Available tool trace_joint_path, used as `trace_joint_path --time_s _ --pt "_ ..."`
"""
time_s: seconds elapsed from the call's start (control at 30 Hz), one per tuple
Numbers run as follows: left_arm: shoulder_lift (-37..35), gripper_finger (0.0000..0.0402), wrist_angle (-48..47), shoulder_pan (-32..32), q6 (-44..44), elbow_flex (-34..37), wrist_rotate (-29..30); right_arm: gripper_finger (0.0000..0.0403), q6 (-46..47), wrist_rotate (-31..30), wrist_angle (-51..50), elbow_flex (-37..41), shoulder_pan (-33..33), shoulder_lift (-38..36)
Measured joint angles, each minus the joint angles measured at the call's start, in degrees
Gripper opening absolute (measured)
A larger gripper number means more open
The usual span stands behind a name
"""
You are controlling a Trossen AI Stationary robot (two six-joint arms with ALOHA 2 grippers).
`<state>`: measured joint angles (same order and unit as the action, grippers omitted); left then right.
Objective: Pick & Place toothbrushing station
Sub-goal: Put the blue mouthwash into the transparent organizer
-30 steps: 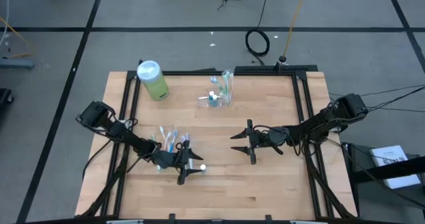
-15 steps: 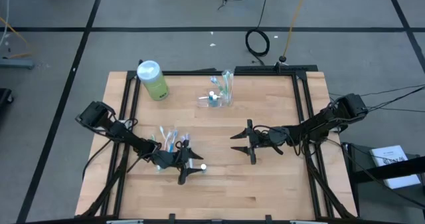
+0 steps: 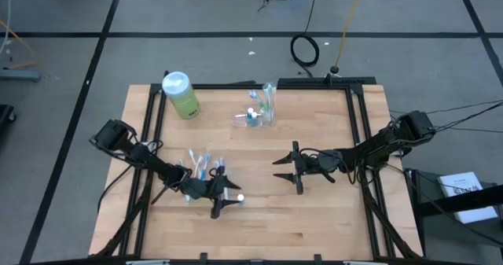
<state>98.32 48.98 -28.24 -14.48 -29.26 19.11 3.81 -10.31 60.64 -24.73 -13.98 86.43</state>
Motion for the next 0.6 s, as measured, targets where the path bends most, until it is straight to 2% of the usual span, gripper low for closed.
trace_joint_path --time_s 0.6 --pt "0.04 0.0236 0.97 -0.70 2.50 0.00 0.94 0.0183 0.00 -0.02 0.35 0.02 0.00 0.00"
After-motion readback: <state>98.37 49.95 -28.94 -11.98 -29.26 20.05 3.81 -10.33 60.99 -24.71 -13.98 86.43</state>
